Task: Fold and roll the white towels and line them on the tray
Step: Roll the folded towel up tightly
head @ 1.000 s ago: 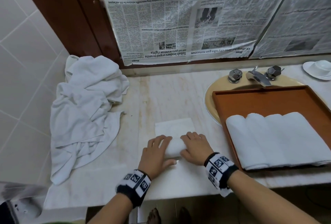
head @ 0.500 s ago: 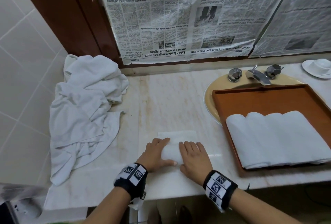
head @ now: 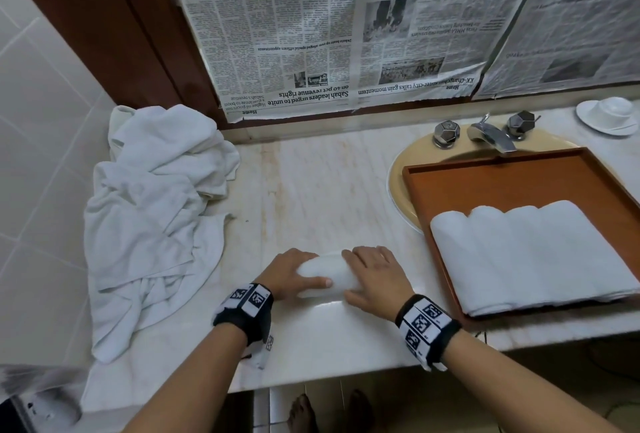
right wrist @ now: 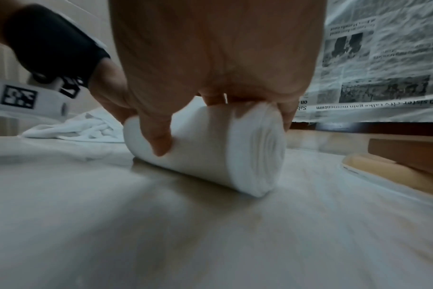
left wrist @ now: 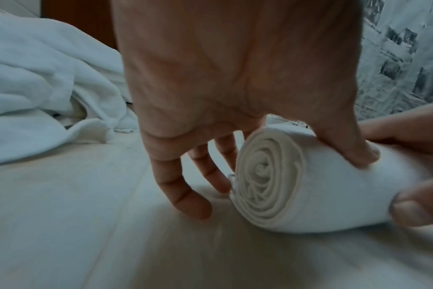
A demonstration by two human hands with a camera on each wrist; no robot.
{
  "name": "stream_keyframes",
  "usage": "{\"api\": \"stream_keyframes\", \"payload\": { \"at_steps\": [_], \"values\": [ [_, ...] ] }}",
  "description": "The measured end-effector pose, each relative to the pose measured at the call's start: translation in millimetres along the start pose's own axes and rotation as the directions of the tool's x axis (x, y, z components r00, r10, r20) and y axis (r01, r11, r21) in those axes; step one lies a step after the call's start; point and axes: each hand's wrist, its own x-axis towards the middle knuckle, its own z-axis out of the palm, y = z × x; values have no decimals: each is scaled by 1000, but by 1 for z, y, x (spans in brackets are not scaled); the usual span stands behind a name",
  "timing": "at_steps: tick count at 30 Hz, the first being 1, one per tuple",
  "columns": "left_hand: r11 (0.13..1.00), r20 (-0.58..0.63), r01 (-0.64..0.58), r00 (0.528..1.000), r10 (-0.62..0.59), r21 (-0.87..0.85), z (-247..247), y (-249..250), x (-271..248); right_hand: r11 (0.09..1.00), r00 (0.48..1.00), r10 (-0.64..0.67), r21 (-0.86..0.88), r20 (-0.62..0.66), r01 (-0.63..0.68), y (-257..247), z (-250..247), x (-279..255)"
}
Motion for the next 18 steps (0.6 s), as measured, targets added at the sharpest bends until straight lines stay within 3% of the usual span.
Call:
{"api": "stream_keyframes", "payload": {
  "at_steps": [5,10,15,18],
  "values": [
    [998,-130,58,990,-53,36,9,9,-9,995,969,24,90,248,-47,14,-14,35],
    [997,-200,52,978,-62,-56,15,14,-14,958,894,21,247,447,-146,27,-27,54],
    [993,-76,118,990,-119,-16,-3,31,-15,922,885,22,332,465,-198,26,-25,42],
    [986,-13,166,986,-165,26,-3,35,-17,927,901,94,292,423,-234,23,-18,24]
  ]
}}
